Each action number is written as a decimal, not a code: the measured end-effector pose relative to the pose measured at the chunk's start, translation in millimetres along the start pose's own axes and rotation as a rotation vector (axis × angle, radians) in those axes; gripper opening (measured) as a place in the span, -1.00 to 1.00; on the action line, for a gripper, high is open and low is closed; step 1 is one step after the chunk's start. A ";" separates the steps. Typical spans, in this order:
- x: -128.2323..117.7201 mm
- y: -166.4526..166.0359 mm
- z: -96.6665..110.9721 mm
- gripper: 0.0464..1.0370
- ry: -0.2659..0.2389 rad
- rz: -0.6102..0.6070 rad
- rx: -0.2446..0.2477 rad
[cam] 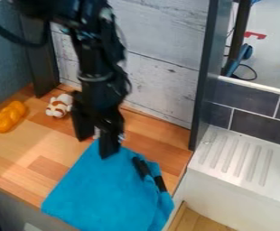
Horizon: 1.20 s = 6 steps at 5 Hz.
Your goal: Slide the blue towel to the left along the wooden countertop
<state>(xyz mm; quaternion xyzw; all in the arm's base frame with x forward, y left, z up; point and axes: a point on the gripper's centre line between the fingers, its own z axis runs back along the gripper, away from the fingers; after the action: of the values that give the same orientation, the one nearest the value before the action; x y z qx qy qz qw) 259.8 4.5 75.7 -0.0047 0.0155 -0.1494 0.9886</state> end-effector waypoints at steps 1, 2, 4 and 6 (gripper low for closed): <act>4.4 -14.8 -8.8 0.94 0.024 -0.007 -0.005; 1.2 -21.2 -24.5 0.94 0.060 -0.001 -0.047; -25.8 -34.5 -43.7 0.94 0.150 0.041 -0.128; -23.8 -16.7 -71.3 0.94 0.130 0.078 -0.170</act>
<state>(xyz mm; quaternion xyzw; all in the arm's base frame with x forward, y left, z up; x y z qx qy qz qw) 229.9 -4.7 5.4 -0.0780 0.0926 -0.1091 0.9866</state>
